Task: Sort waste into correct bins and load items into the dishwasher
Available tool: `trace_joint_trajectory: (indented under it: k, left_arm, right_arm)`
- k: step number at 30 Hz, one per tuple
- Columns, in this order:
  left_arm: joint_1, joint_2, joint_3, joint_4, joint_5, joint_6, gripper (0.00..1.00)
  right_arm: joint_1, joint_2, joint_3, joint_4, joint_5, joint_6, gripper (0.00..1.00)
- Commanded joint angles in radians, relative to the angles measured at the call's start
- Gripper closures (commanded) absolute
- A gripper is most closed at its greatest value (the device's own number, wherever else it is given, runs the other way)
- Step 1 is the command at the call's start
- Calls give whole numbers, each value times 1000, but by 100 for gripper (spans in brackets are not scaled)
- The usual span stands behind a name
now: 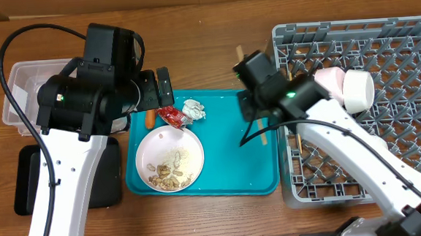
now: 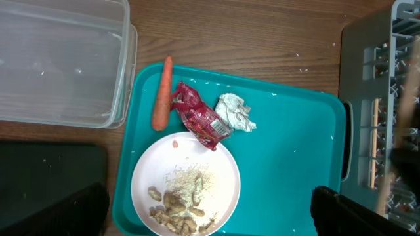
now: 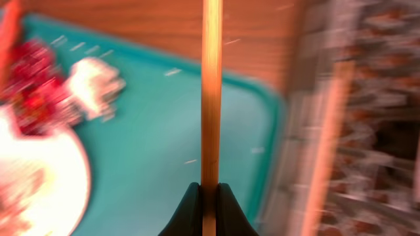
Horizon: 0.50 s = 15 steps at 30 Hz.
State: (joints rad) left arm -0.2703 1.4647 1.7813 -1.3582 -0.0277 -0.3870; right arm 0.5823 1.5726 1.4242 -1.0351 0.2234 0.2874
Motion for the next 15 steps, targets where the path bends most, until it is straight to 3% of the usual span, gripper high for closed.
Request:
trace_joint_trajectory:
  k: [1, 6, 13, 15]
  left_arm:
    - [2, 7, 15, 1, -8, -10, 0]
    - [2, 7, 15, 1, -9, -10, 0]
    - [2, 7, 15, 1, -9, -10, 0]
    - [2, 7, 15, 1, -8, -10, 0]
  right_arm:
    - [-76, -1, 3, -19, 159, -12, 96]
    - [-192, 9, -3, -14, 67, -88, 96]
    - [-242, 65, -63, 10, 36, -106, 96]
    - [-241, 79, -75, 6, 37, -107, 90]
